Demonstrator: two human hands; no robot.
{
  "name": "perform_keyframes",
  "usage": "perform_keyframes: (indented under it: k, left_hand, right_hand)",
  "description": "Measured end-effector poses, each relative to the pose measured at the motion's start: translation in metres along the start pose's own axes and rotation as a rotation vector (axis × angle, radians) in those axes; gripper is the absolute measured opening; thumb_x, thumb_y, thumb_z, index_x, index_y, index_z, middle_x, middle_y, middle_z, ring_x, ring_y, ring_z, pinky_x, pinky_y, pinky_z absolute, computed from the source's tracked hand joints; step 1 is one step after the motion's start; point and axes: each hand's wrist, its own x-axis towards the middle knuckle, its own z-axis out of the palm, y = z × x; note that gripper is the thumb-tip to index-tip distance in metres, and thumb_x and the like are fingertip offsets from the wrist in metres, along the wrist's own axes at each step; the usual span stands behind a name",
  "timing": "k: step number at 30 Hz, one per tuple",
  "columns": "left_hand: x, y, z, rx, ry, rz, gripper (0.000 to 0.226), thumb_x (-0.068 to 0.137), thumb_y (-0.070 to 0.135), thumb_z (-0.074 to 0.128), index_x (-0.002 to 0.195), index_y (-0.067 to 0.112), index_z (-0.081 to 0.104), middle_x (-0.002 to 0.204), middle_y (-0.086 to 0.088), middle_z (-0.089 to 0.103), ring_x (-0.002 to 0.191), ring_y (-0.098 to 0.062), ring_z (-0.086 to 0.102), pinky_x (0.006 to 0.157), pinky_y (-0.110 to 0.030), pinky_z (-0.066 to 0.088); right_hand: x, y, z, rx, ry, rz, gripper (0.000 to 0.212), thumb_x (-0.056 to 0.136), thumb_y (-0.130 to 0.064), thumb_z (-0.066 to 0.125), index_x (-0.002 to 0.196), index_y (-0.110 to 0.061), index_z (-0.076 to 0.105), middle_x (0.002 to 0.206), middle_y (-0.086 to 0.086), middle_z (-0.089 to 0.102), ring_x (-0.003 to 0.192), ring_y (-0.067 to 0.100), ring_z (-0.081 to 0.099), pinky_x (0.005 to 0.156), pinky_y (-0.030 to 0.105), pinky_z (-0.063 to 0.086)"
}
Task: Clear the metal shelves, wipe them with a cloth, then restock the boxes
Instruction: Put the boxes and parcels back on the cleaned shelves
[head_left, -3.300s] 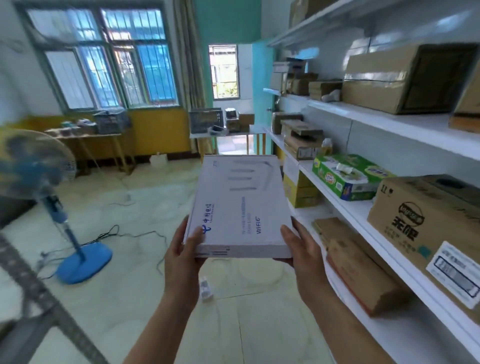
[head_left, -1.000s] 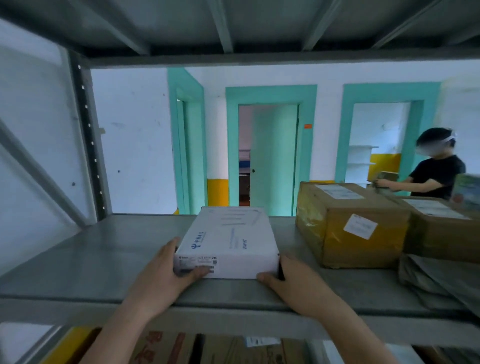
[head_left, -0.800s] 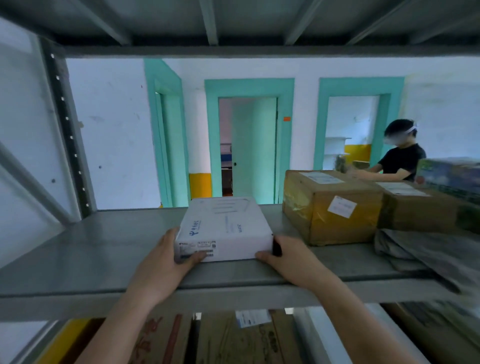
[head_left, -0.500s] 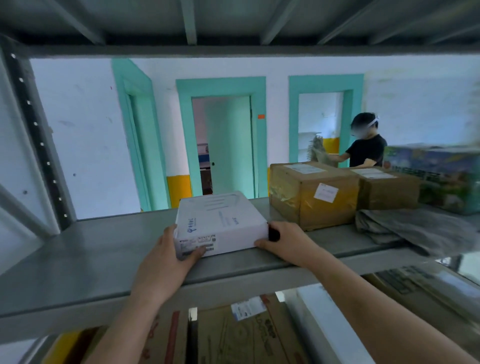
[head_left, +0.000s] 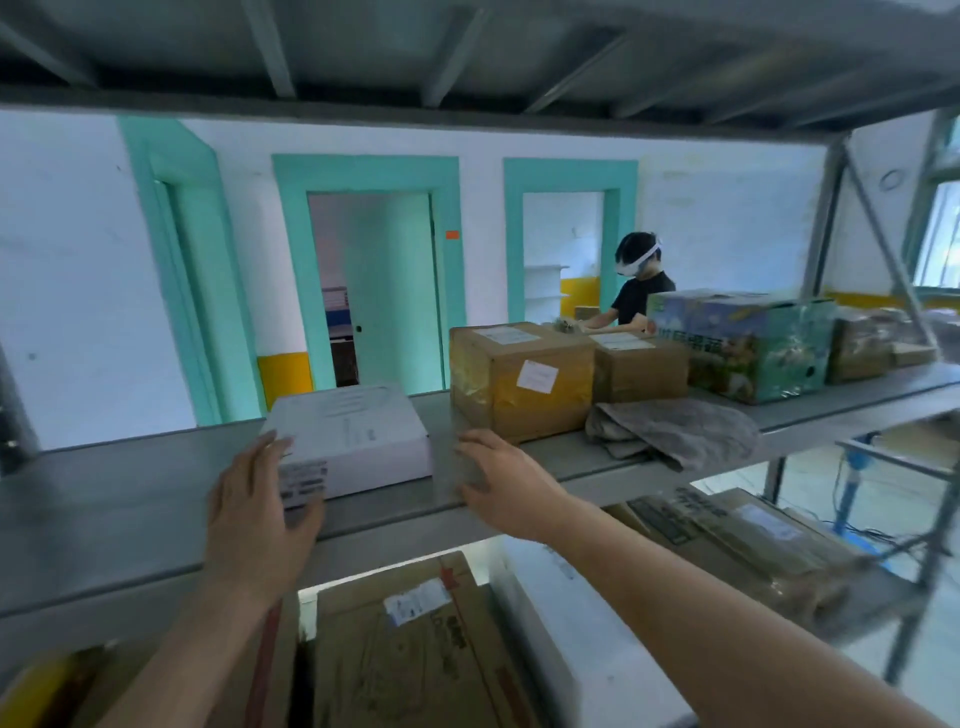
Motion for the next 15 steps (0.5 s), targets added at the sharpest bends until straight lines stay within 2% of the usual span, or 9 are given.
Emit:
perform_keyframes:
  k: [2,6,9,12,15]
  left_hand:
    - [-0.022,0.049,0.019,-0.152,0.026,0.128,0.055,0.081,0.005,0.078,0.131,0.008,0.054,0.136,-0.013,0.054,0.124,-0.034,0.051,0.105,-0.053,0.042]
    - [-0.057,0.187,0.067,-0.459,-0.152,0.257,0.033,0.093,0.01,0.066,0.125,0.018,0.057,0.129,0.004,0.053,0.115,-0.008,0.048,0.101,-0.03,0.041]
    - [-0.094,0.302,0.102,-0.621,-0.22,0.354,0.027,0.094,0.007,0.062,0.117,0.021,0.059,0.12,0.007,0.056,0.109,-0.006,0.052,0.097,-0.023,0.044]
    - [-0.141,0.408,0.128,-0.765,-0.336,0.437,0.025,0.091,0.002,0.062,0.107,0.02,0.062,0.107,0.009,0.057,0.102,-0.005,0.055,0.09,-0.021,0.045]
    - [-0.211,0.52,0.15,-0.846,-0.552,0.526,0.02,0.093,0.007,0.063,0.107,0.021,0.063,0.105,0.009,0.06,0.1,-0.001,0.057,0.09,-0.024,0.048]
  right_hand:
    - [-0.038,0.025,-0.017,0.003,0.052,-0.004,0.052,0.102,-0.037,0.055,0.15,-0.019,0.045,0.159,-0.006,0.034,0.138,0.018,0.045,0.113,0.032,0.037]
    - [-0.135,0.088,-0.064,-0.007,0.112,0.041,0.047,0.101,-0.039,0.057,0.145,-0.023,0.05,0.153,-0.008,0.04,0.131,0.018,0.05,0.108,0.035,0.044]
    - [-0.24,0.148,-0.108,-0.013,0.237,0.058,0.041,0.094,-0.03,0.068,0.133,-0.026,0.058,0.138,-0.007,0.052,0.116,0.015,0.057,0.103,0.037,0.049]
    - [-0.348,0.203,-0.143,0.071,0.29,0.267,0.029,0.094,-0.022,0.068,0.122,-0.029,0.064,0.12,-0.014,0.057,0.105,0.004,0.06,0.096,0.028,0.052]
    - [-0.466,0.259,-0.166,0.164,0.518,0.466,0.018,0.095,-0.014,0.068,0.105,-0.029,0.072,0.098,-0.012,0.067,0.088,0.003,0.065,0.078,0.013,0.048]
